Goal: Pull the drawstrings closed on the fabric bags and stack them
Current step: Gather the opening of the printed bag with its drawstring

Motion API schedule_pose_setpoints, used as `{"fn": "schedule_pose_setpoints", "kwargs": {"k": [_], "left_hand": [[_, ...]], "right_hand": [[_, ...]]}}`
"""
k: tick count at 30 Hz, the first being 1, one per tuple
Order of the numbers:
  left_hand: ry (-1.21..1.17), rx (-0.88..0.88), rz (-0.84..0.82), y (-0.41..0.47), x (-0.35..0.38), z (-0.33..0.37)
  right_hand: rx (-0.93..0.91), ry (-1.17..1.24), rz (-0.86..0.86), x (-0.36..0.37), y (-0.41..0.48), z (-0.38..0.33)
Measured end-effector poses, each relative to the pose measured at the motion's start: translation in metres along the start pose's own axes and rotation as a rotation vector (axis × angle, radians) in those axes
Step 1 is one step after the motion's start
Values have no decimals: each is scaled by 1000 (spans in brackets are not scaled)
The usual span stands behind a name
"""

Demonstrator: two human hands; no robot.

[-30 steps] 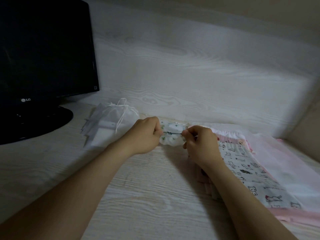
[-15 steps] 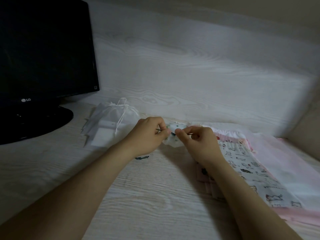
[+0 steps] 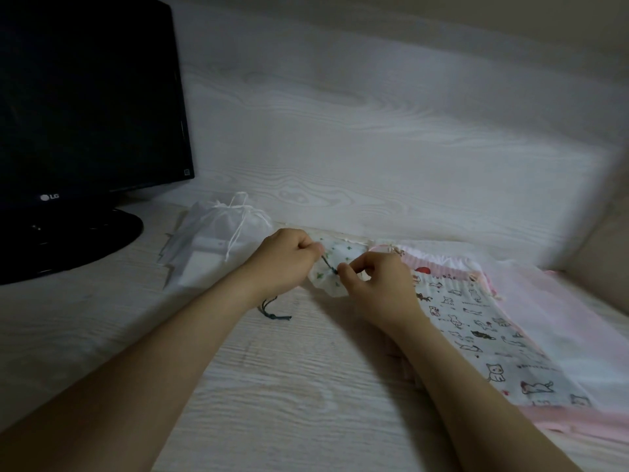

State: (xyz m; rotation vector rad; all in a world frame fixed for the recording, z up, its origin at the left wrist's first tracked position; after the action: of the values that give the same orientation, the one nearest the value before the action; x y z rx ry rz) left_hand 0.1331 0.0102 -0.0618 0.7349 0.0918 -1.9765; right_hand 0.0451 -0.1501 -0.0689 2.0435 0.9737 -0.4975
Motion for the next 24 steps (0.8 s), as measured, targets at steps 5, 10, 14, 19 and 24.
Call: {"fn": "schedule_pose_setpoints", "kwargs": {"k": [5,10,14,19,24], "left_hand": [[-235,47,34,-3,4,13],[-473,90,-10,-7,9,21],[-483,92,-79,-8,16,20],[-343,6,-95,-5,20,8],[-239,30,-143,-4,23,8]], "right_hand": [[-14,-24,-48,2,0,-3],[-45,9,-93,4,-1,-3],[-48,9,-83,2,-2,-3],[-49,152,-46,-5,-1,-5],[-43,292,-68,-6,-2,-6]]}}
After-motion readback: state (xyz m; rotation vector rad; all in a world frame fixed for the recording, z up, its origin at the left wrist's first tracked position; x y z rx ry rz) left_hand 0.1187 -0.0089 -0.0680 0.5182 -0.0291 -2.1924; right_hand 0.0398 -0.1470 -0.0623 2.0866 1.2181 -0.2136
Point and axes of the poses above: each hand's wrist, its own y-axis towards the middle knuckle, its own x-axis out of the palm, z = x × y, the point moved 6 cm from there along y, towards the middle knuckle
